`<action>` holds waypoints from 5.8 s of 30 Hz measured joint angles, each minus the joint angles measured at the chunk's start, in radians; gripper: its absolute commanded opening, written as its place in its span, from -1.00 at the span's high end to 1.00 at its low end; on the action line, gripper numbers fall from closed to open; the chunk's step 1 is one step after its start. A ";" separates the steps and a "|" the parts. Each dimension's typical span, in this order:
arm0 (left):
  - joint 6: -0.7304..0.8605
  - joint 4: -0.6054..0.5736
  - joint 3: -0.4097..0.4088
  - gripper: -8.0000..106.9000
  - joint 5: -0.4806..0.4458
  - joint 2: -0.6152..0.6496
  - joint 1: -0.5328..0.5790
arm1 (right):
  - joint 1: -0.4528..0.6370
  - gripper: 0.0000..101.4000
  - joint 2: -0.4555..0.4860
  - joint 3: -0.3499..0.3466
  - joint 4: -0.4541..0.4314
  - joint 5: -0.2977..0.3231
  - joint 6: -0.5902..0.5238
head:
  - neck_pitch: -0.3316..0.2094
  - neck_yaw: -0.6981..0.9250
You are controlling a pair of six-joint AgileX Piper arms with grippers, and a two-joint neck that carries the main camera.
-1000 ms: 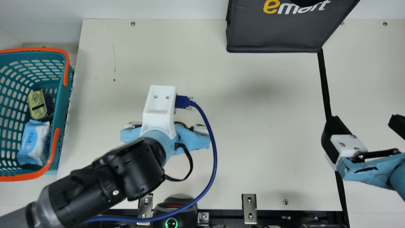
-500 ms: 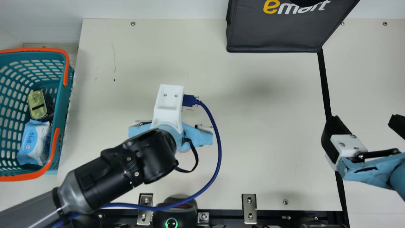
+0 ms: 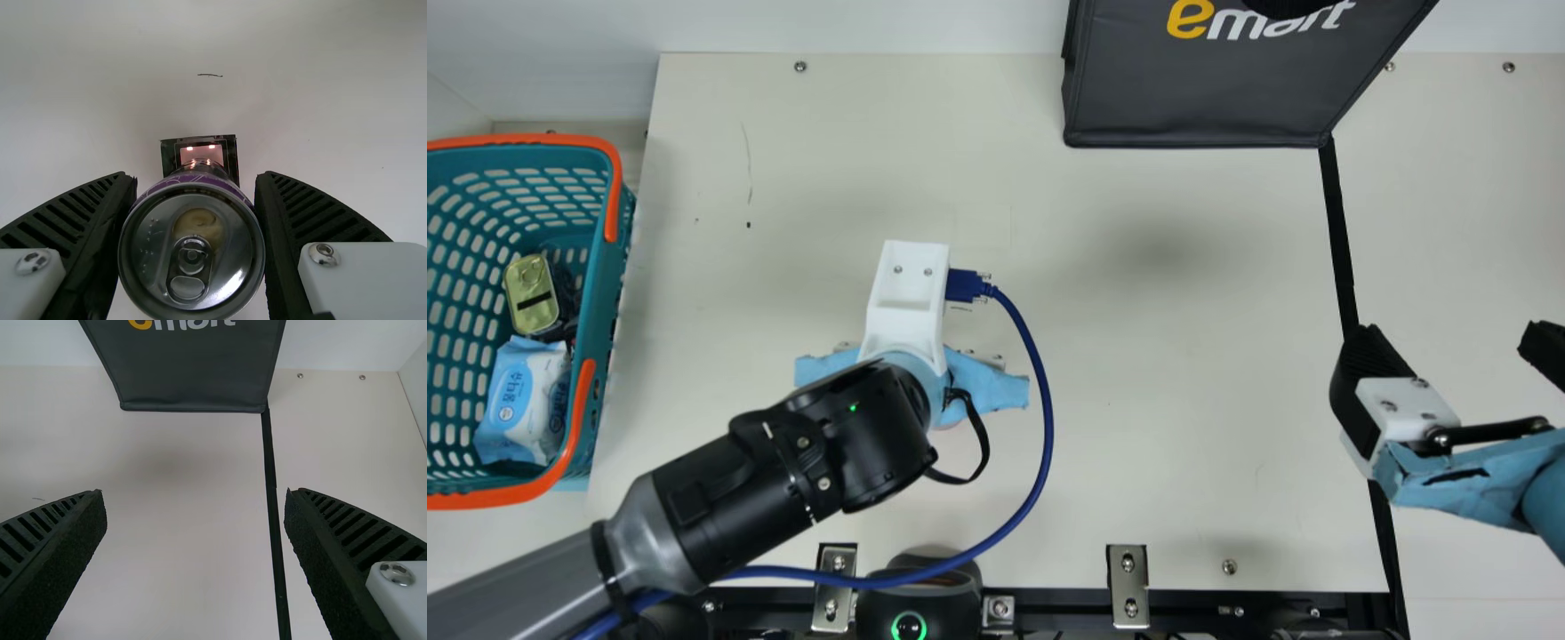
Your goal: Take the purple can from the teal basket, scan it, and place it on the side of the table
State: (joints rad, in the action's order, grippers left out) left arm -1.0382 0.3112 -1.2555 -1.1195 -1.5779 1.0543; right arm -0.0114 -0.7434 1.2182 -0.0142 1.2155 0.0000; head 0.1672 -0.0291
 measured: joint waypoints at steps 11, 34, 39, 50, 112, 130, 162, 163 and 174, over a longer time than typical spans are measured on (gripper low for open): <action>0.108 -0.017 0.013 1.00 0.010 0.036 0.021 | 0.000 -0.87 0.000 0.000 0.000 0.000 0.000 | 0.000 0.000; 0.712 -0.219 0.126 1.00 0.101 0.173 -0.121 | 0.000 -0.87 0.000 0.000 0.000 0.000 0.000 | 0.000 0.000; 0.864 -0.279 0.134 1.00 0.105 0.191 -0.159 | 0.000 -0.87 0.000 0.000 0.000 0.000 0.000 | 0.000 0.000; 1.190 -0.412 0.140 1.00 0.094 0.210 -0.211 | 0.000 -0.87 0.000 0.000 0.000 -0.001 0.000 | 0.000 0.000; 2.018 -0.641 -0.019 1.00 -0.078 0.075 -0.290 | 0.000 -0.87 0.000 0.000 0.000 -0.001 0.000 | 0.000 0.000; 2.028 -0.666 -0.044 0.94 -0.054 0.001 -0.353 | 0.000 -0.87 0.000 0.000 0.000 -0.001 0.000 | 0.000 0.000; 2.008 -0.710 -0.033 -0.71 -0.029 -0.036 -0.412 | 0.000 -0.87 0.000 0.000 0.000 -0.001 0.000 | 0.000 0.000; 2.008 -0.711 -0.035 -0.71 -0.029 -0.036 -0.412 | 0.000 -0.87 0.000 0.000 0.000 -0.001 0.000 | 0.000 0.000; 1.999 -0.725 -0.006 -0.71 -0.037 -0.002 -0.423 | 0.000 -0.87 0.000 0.000 0.000 -0.001 0.000 | 0.000 0.000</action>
State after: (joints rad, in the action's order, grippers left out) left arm 0.9605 -0.4142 -1.2617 -1.1569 -1.5802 0.6318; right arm -0.0114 -0.7434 1.2182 -0.0142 1.2145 0.0000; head 0.1672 -0.0291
